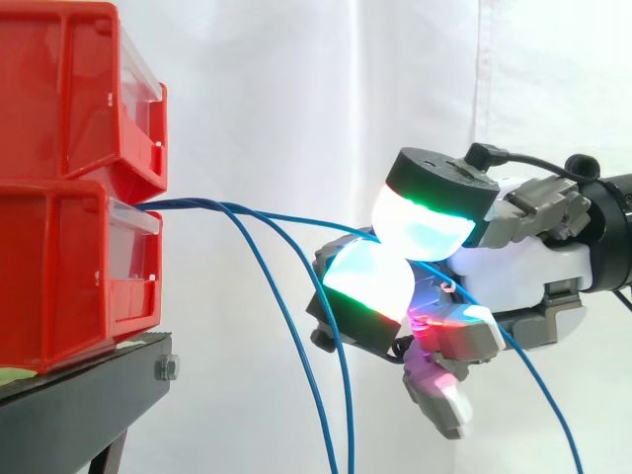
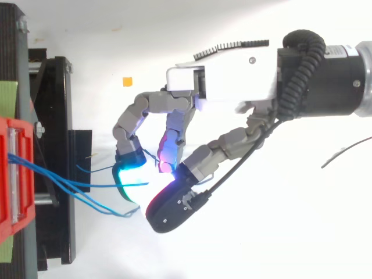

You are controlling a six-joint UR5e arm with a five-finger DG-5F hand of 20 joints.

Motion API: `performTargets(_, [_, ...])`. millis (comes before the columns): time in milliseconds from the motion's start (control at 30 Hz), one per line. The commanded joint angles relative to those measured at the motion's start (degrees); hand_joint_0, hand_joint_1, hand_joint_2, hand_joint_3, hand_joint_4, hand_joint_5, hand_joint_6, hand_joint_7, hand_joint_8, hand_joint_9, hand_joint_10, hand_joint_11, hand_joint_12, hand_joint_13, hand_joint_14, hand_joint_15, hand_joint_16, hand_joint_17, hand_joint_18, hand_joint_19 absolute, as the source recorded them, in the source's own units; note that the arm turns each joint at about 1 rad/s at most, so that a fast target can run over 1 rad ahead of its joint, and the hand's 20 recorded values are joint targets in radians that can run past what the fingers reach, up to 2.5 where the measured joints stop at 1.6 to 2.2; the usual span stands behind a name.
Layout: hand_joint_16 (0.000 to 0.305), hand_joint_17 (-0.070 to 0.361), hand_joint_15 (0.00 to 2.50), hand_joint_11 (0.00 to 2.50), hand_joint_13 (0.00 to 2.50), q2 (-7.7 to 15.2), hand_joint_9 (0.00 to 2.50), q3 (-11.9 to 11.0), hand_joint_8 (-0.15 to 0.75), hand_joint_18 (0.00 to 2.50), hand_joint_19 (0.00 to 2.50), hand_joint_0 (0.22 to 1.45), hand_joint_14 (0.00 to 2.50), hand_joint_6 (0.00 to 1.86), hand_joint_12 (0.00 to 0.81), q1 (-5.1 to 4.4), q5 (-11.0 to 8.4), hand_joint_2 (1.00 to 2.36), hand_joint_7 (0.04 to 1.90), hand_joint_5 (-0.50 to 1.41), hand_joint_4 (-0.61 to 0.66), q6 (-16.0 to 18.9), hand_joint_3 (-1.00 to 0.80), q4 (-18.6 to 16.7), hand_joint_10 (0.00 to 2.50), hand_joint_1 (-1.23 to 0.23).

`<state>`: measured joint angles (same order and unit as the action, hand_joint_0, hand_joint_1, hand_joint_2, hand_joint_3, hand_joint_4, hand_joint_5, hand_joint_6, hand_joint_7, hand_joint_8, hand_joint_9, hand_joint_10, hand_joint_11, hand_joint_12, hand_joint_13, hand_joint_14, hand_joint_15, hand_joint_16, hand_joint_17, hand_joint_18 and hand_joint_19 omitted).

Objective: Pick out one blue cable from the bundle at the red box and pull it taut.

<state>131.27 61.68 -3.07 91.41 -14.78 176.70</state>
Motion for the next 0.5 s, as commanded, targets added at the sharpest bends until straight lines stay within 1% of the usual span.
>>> performTargets(0, [0.049,0.11,0.62,0.85,1.05,-0.3,1.23,-0.1,0.231,0.85,0.72,0.73,0.02,0.97,0.32,-0.01,-0.09,1.0,0.96,-0.15,-0.16,1.1,-0.5,1.5,0.03,-0.77])
performTargets(33, [0.049,0.11,0.62,0.84,1.05,-0.3,1.23,0.0,0.23,0.85,0.71,0.72,0.02,0.97,0.324,-0.1,-0.09,1.0,0.95,-0.16,-0.14,1.4,-0.5,1.5,0.03,-0.77])
performTargets(67, [0.049,0.111,0.62,0.84,1.05,-0.2,1.23,-0.1,0.23,0.85,0.72,0.71,0.03,0.97,0.324,-0.1,-0.09,1.0,0.94,-0.16,-0.13,3.2,-0.5,1.5,0.03,-0.77])
performTargets(133, [0.049,0.11,0.62,0.85,1.04,-0.2,1.22,0.0,0.231,0.85,0.72,0.68,0.02,0.97,0.324,-0.1,-0.09,1.0,0.87,-0.15,-0.06,4.1,-0.5,1.5,0.02,-0.75])
performTargets(167, [0.049,0.111,0.62,0.85,1.04,-0.2,1.22,0.0,0.234,0.84,0.73,0.67,0.03,0.97,0.325,-0.1,-0.09,1.0,0.87,-0.15,-0.06,5.4,-0.5,1.5,0.02,-0.75])
performTargets(200, [0.05,0.112,0.62,0.85,1.04,-0.2,1.22,0.0,0.233,0.84,0.73,0.67,0.02,0.97,0.326,-0.1,-0.09,1.0,0.85,-0.15,-0.04,5.4,-0.5,1.5,0.03,-0.75])
performTargets(233, [0.05,0.112,0.62,0.85,1.04,-0.2,1.22,0.0,0.23,0.84,0.73,0.65,0.03,0.96,0.329,-0.1,-0.18,1.0,0.82,-0.15,-0.01,6.8,-0.5,1.4,0.03,-0.75])
performTargets(267, [0.05,0.111,0.62,0.84,1.04,-0.2,1.22,0.0,0.23,0.84,0.73,0.64,0.02,0.96,0.327,-0.1,-0.18,1.0,0.81,-0.15,0.0,7.2,-0.5,1.4,0.03,-0.74])
performTargets(367, [0.05,0.111,0.63,0.84,1.04,-0.2,1.23,0.0,0.23,0.84,0.74,0.62,0.02,0.95,0.328,-0.1,-1.5,1.0,0.76,-0.14,0.02,9.0,-0.5,1.3,0.03,-0.72])
performTargets(433, [0.05,0.113,0.63,0.84,1.04,-0.2,1.24,0.0,0.236,0.84,0.73,0.59,0.02,0.95,0.33,-0.1,-1.85,1.0,0.71,-0.14,0.03,9.2,-0.5,1.3,0.03,-0.7])
performTargets(467, [0.05,0.113,0.62,0.84,1.04,-0.2,1.24,0.0,0.237,0.84,0.73,0.59,0.02,0.95,0.332,-0.1,-2.12,1.0,0.72,-0.14,0.03,9.2,-0.5,1.2,0.03,-0.7])
